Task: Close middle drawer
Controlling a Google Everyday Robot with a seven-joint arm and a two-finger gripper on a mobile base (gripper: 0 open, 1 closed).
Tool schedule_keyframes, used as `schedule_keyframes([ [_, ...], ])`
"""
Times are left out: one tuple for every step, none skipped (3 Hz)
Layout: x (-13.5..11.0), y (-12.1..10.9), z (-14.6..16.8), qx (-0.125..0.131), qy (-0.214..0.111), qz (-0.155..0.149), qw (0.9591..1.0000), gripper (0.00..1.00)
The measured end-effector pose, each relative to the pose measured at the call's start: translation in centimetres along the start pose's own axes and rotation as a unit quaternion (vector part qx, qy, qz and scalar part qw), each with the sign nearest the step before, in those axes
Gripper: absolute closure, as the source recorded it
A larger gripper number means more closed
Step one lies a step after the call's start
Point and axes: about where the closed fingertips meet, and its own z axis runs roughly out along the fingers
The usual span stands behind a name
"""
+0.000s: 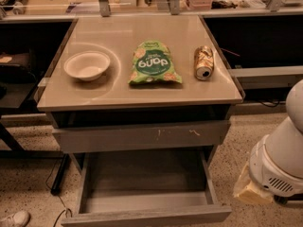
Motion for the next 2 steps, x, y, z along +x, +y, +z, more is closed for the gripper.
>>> schedule_keyframes([
  [0.0, 0.0, 0.0, 0.000, 0.000, 0.000, 1.0000, 1.00],
  [-0.1, 1.0, 4.9, -0.032, -0.011, -0.001, 0.9994, 1.00],
])
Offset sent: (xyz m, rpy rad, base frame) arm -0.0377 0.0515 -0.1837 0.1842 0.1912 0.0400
